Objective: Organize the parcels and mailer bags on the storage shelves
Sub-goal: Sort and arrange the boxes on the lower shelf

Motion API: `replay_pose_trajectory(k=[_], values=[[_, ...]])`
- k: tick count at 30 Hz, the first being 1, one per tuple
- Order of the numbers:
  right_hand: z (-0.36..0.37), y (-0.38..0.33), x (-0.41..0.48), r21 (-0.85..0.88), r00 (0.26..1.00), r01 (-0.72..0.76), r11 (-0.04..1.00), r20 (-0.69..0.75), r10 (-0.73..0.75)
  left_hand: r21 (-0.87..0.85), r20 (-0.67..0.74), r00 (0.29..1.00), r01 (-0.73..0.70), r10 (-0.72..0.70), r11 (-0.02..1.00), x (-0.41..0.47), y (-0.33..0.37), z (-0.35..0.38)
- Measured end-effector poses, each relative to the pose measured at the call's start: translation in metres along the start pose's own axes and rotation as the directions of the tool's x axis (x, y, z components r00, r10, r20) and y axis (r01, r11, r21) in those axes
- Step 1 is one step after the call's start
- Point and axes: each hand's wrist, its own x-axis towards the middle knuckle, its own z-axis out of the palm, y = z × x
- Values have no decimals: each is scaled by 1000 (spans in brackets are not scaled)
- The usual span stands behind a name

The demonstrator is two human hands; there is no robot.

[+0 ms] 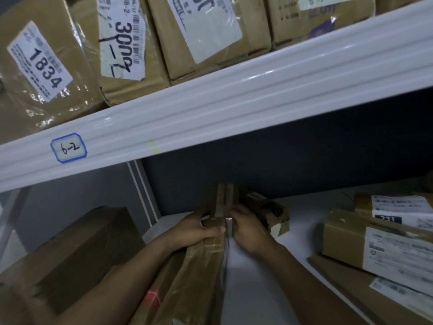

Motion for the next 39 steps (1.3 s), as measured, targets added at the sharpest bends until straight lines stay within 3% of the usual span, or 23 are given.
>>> replay_pose_trajectory(k=[2,4,7,9,11,14,17,19,23,27,30,32,33,36,39], values=[[0,2,-4,11,994,-29,1000,-101,30,-12,14,1000,-14,14,1000,-3,2,0],[-2,-1,-7,110,971,-134,985,-184,153,-3,26,999,-45,45,999,-4,5,1],[2,1,3,175,871,-254,951,-385,303,82,55,994,-103,98,991,-7,13,1],[4,-3,10,309,818,-323,894,-384,428,119,72,991,-117,109,986,-7,9,4],[5,-9,12,318,814,-298,900,-408,414,133,70,992,-111,102,985,-7,4,4],[6,-13,14,366,859,-335,868,-261,441,116,60,995,-88,82,989,-4,-3,5],[8,-9,15,305,895,-349,886,-170,412,128,59,996,-79,72,989,-1,-5,7],[4,-15,7,338,907,-307,890,-179,381,105,70,994,-92,84,990,0,-4,6],[-8,-22,-16,262,848,-250,932,-405,341,84,27,996,-82,80,993,-3,2,-1],[-39,-30,-42,256,824,-396,882,-325,464,207,-81,989,-104,123,973,-17,16,-13],[-64,-31,-64,195,829,-333,922,-406,385,263,-73,987,-119,142,957,-28,22,-14],[-81,-31,-81,219,858,-360,907,-305,414,209,-118,984,-109,135,972,-45,37,-10],[-87,-30,-90,234,862,-391,890,-244,443,194,-106,988,-94,116,977,-57,49,-8],[-103,-29,-116,250,866,-448,858,-116,486,278,148,989,-37,-5,960,-89,82,-1],[-119,-37,-140,153,904,-415,897,-40,425,376,313,947,-52,-74,925,-113,101,6]])
